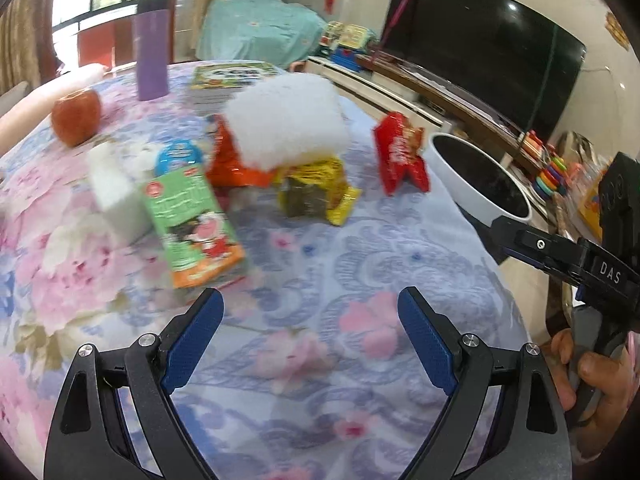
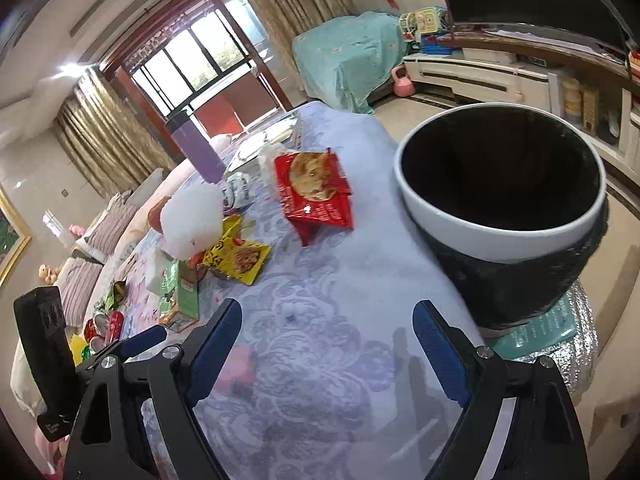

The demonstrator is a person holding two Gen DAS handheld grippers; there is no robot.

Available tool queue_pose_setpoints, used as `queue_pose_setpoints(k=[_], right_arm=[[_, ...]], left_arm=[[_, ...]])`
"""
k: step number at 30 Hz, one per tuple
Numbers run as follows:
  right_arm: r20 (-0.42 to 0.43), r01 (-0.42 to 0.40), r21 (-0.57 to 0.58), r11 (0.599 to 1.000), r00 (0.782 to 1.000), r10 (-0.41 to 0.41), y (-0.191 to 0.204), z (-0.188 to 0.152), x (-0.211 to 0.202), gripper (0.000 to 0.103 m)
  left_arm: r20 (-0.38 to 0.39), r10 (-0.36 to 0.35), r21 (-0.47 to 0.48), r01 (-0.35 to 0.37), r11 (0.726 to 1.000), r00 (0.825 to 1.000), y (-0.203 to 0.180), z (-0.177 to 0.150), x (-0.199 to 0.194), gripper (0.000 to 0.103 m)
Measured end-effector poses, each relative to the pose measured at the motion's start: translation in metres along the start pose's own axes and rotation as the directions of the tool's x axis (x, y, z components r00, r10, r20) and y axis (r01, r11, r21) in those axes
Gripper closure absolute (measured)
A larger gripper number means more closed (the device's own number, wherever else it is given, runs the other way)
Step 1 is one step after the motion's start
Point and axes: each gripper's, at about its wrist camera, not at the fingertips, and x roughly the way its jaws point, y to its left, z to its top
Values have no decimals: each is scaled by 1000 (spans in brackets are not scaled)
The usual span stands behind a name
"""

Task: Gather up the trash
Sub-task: 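Move both open tools back over the table toward the snacks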

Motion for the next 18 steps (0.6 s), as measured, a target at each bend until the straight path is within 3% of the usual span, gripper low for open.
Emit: queue_pose_setpoints(k=[18], right_arm=[[34, 33, -128, 991, 999, -28, 31, 19, 30, 14]], left_arm=[[2, 127, -122, -126, 985, 992, 50, 13, 9, 12]])
